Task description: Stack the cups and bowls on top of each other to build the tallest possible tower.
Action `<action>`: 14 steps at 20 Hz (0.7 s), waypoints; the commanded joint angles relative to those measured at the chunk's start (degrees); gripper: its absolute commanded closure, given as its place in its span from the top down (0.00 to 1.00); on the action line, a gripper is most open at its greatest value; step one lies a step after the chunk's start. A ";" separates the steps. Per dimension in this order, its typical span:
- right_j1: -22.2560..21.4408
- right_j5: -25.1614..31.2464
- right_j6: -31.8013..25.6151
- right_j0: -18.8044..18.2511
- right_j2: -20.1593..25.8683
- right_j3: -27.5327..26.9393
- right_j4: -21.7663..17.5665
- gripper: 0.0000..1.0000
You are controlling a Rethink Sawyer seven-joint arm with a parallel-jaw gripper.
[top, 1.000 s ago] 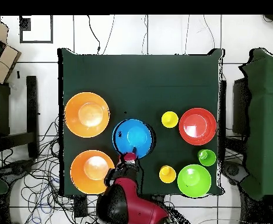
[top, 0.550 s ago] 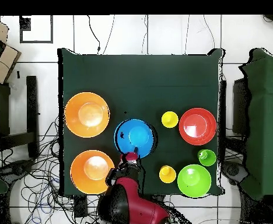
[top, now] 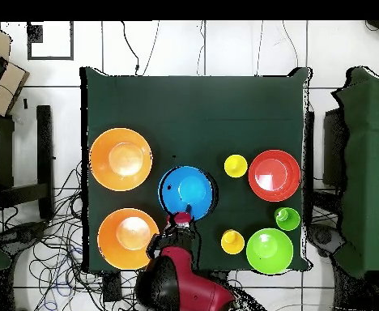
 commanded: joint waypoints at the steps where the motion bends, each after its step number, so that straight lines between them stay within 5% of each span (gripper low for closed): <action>1: 0.39 -1.66 11.71 0.92 1.99 -1.54 1.16 0.00; 14: 0.93 -1.64 11.86 1.71 1.92 -2.00 2.41 0.00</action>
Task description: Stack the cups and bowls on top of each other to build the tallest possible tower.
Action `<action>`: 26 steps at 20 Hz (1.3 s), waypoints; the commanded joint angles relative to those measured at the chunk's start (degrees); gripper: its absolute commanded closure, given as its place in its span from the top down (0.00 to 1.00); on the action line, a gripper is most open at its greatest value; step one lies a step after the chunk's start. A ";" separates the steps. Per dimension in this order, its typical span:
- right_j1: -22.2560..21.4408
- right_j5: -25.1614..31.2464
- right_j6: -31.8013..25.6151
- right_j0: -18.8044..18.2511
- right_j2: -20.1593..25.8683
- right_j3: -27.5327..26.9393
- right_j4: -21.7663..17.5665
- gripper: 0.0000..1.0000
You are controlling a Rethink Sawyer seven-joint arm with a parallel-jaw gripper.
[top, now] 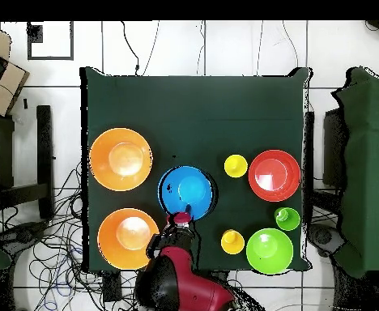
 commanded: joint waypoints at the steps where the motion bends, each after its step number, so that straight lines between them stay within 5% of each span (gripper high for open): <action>1: 0.68 -1.39 11.79 1.66 1.89 -1.87 2.60 0.00; 26: 4.08 -5.49 14.26 5.82 0.45 -1.68 4.66 0.00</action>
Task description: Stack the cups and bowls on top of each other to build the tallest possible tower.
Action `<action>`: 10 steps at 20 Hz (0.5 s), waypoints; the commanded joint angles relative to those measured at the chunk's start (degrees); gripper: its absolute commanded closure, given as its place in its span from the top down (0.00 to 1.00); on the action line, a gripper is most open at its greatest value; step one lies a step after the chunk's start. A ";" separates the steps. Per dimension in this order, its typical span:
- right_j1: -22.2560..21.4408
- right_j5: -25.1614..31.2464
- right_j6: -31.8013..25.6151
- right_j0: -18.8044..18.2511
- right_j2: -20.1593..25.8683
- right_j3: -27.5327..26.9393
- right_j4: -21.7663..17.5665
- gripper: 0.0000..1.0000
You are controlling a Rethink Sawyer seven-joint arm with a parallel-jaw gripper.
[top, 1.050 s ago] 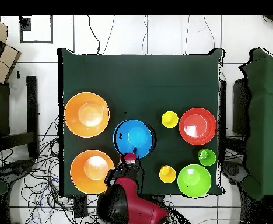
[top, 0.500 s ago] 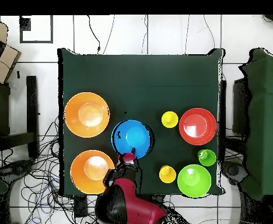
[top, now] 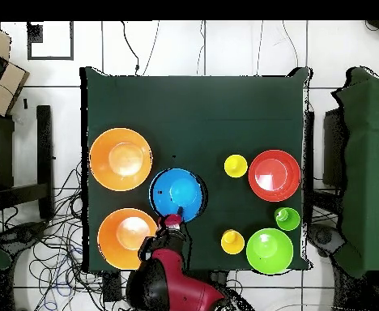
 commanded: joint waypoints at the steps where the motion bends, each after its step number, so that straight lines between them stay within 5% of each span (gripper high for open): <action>1: 2.60 -4.35 14.30 1.60 1.47 -1.57 3.54 0.00; 10: 1.69 -4.07 13.99 -0.98 1.05 -0.97 0.55 0.00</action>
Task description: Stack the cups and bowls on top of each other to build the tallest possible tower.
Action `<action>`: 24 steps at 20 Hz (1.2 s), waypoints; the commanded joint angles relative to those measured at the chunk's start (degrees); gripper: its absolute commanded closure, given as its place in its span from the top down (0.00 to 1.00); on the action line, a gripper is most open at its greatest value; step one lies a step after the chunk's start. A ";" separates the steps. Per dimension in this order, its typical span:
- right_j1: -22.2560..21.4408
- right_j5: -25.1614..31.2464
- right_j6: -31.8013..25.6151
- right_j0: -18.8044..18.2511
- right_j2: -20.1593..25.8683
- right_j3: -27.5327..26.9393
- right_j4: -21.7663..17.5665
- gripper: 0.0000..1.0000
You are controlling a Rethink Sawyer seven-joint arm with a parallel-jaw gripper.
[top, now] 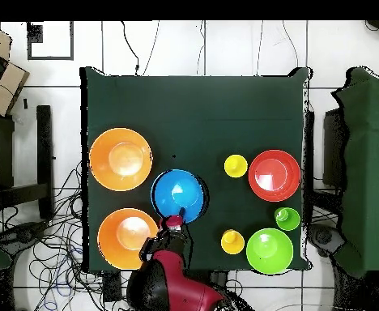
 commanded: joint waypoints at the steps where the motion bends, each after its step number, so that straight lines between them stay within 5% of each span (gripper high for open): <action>1: 0.73 -2.12 13.99 -1.63 2.15 -0.94 0.36 0.00; 24: 1.33 -4.18 14.18 -1.00 2.24 -0.18 1.18 0.00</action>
